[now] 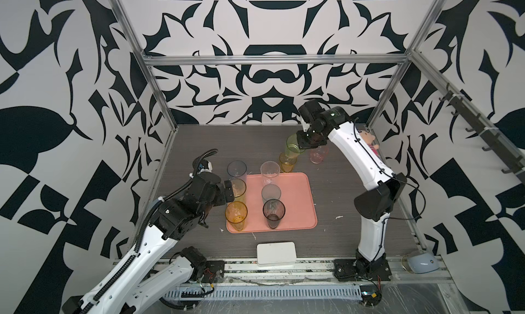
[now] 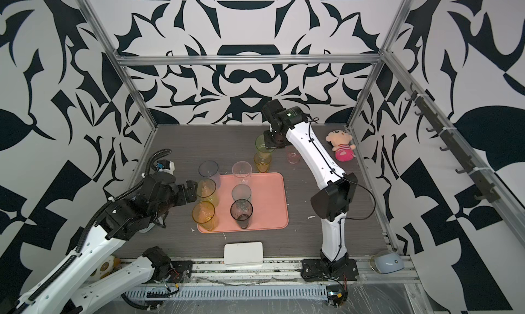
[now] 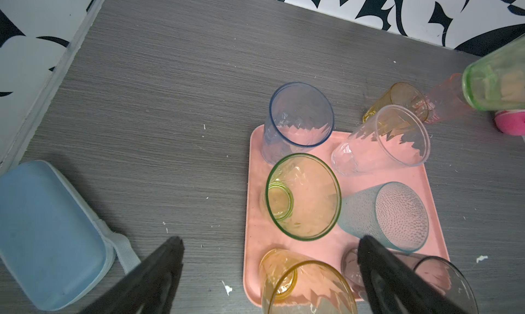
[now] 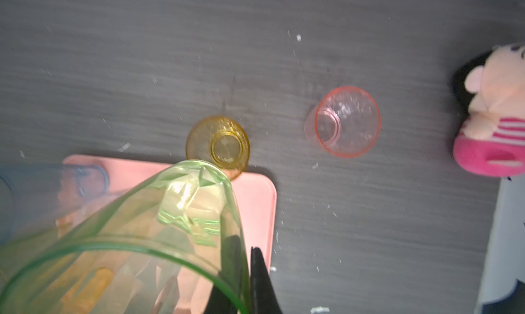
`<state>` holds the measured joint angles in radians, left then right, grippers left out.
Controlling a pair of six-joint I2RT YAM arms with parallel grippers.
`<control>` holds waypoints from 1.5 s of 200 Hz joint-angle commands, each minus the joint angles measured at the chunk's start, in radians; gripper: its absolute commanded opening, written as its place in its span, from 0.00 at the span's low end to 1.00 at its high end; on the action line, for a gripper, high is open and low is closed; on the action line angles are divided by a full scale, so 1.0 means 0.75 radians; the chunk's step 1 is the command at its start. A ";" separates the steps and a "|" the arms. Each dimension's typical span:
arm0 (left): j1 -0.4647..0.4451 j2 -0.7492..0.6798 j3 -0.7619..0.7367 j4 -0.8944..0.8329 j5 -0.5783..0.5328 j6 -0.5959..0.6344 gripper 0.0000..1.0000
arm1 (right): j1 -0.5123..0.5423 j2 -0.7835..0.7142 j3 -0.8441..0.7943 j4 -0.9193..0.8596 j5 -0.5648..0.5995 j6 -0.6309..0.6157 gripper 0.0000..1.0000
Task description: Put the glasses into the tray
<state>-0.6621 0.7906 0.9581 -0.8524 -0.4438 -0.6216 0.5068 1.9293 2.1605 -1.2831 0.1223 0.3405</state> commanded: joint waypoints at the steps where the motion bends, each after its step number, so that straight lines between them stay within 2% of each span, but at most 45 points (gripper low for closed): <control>1: 0.003 0.001 0.010 -0.001 0.011 -0.014 1.00 | 0.019 -0.154 -0.145 0.072 0.020 0.032 0.00; 41: 0.003 0.005 0.002 0.008 0.016 -0.014 1.00 | 0.042 -0.321 -0.454 0.220 0.013 0.072 0.00; 84: 0.003 0.003 -0.013 0.012 0.017 -0.016 1.00 | 0.078 -0.412 -0.718 0.358 0.021 0.112 0.00; 147: 0.003 0.001 -0.030 0.020 0.018 -0.021 0.99 | 0.112 -0.403 -0.926 0.471 0.061 0.145 0.00; 177: 0.003 0.003 -0.034 0.024 0.018 -0.022 0.99 | 0.112 -0.358 -0.970 0.525 0.013 0.129 0.00; 300: 0.003 0.009 -0.042 0.026 0.017 -0.021 0.99 | 0.083 -0.200 -0.970 0.574 0.035 0.132 0.00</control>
<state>-0.6621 0.7982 0.9390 -0.8326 -0.4282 -0.6285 0.5751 1.7927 1.4200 -0.8677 0.1375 0.4267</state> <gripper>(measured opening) 0.994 0.050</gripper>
